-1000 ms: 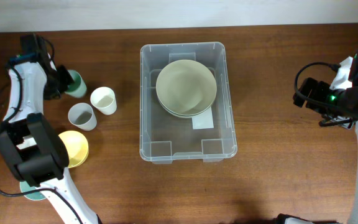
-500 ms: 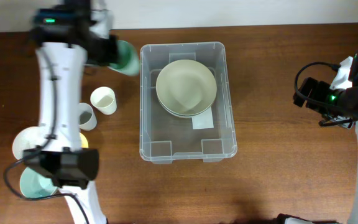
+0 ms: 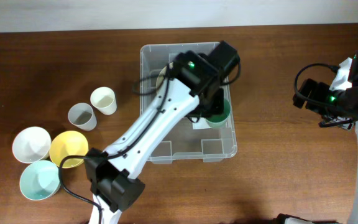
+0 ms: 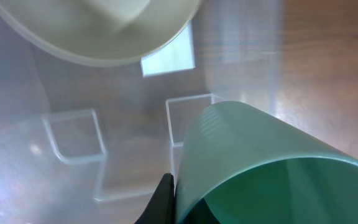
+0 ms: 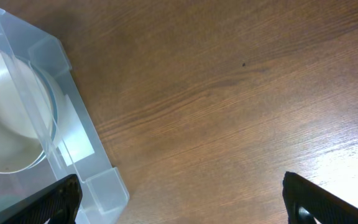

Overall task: Pack container
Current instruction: 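Carry the mint-green cup with left gripper into container's near-right corner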

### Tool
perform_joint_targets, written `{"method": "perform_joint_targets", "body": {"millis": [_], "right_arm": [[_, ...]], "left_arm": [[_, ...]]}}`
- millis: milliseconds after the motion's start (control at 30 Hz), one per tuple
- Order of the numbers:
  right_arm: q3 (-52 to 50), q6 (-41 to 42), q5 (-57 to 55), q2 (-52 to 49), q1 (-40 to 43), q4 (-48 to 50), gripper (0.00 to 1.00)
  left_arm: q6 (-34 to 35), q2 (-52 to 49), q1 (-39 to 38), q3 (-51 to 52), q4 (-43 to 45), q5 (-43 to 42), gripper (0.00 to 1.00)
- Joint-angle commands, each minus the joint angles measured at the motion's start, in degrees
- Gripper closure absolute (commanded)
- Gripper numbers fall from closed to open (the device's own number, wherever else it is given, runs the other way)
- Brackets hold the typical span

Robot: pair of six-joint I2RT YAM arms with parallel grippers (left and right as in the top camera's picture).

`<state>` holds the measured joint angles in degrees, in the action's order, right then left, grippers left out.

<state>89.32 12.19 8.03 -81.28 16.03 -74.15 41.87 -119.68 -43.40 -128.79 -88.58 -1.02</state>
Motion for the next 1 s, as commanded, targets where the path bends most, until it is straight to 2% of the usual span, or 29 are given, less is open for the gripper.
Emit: {"method": "perform_joint_targets", "body": {"millis": [0,300,433,600,667,733,867,967], "right_arm": [[0.0,0.1,-0.5,0.1,-0.3,-0.1,0.01],[0.0,0.1,0.4,0.1,-0.3,-0.3,0.01],[0.0,0.1,0.4,0.1,-0.3,-0.2,0.01],[0.0,0.1,0.4,0.1,-0.3,-0.3,0.01],[0.0,0.1,0.4,0.1,-0.3,-0.3,0.01],[0.0,0.1,0.4,0.1,-0.3,-0.3,0.01],[0.0,0.1,0.4,0.1,-0.3,-0.3,0.01],[0.0,0.1,0.4,0.1,-0.3,-0.3,0.01]], "left_arm": [[14.1,0.7,0.7,6.9,2.0,1.9,0.99],[13.2,0.6,-0.2,24.1,17.1,0.4,0.99],[10.3,0.5,-1.2,27.5,21.7,0.4,0.99],[9.9,0.5,-1.9,28.5,22.3,1.0,0.99],[9.9,0.5,-1.9,28.5,22.0,1.0,0.86],[9.9,0.5,-1.9,28.5,21.7,1.0,0.85],[9.9,0.5,-2.2,28.5,21.1,1.0,0.71],[6.1,0.9,-1.7,27.3,20.5,1.0,0.48]]}}
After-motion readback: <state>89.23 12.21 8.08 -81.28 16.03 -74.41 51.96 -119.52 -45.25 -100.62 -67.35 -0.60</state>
